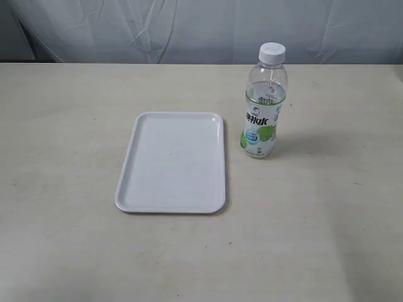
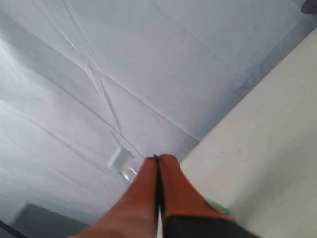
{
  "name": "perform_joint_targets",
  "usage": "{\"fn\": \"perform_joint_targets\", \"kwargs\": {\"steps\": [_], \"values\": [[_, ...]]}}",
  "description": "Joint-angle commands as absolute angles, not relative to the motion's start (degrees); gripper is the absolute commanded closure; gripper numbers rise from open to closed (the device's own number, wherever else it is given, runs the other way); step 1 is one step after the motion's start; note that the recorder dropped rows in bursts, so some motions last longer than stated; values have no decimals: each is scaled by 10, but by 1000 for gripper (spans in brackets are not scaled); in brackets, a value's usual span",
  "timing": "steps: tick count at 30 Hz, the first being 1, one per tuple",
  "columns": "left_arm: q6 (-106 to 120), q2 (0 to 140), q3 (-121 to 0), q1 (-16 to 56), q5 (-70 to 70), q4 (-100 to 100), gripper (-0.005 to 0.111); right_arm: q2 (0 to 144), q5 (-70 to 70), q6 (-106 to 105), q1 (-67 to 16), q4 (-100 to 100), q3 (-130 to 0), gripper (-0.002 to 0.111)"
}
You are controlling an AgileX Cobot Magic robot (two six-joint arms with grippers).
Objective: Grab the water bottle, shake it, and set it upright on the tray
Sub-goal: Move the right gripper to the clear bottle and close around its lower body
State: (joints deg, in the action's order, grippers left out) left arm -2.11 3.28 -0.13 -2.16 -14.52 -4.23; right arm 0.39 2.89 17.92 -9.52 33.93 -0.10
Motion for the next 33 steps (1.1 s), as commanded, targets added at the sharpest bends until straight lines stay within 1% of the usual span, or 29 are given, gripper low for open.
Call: {"fn": "perform_joint_targets", "kwargs": {"steps": [1, 3, 7, 9, 12, 15, 20, 22, 24, 28, 29, 31, 33], "values": [[-26, 30, 0, -22, -137, -38, 107, 0, 49, 181, -96, 505, -16, 108], [-26, 30, 0, -22, -137, -38, 107, 0, 110, 139, -103, 517, -54, 108], [-26, 30, 0, -22, -137, -38, 107, 2, 135, -80, -105, 492, -135, 108], [-26, 30, 0, -22, -137, -38, 107, 46, 178, -150, -105, 467, -187, 108], [-26, 30, 0, -22, -137, -38, 107, 163, 256, -173, -104, 425, -265, 109], [-26, 30, 0, -22, -137, -38, 107, 330, 327, -200, -104, 350, -351, 109], [-26, 30, 0, -22, -137, -38, 107, 583, 409, -165, -108, 206, -497, 109], [-26, 30, 0, -22, -137, -38, 107, 664, 384, -155, -127, 167, -524, 109], [-26, 30, 0, -22, -137, -38, 107, 719, 303, -144, -153, 146, -521, 109], [-26, 30, 0, -22, -137, -38, 107, 802, 153, -144, -212, 172, -499, 109], [-26, 30, 0, -22, -137, -38, 107, 837, 120, -144, -243, 173, -491, 109], [-26, 30, 0, -22, -137, -38, 107, 887, 94, -144, -269, 174, -489, 109], [-26, 30, 0, -22, -137, -38, 107, 927, 79, -144, -274, 198, -489, 109]]}}
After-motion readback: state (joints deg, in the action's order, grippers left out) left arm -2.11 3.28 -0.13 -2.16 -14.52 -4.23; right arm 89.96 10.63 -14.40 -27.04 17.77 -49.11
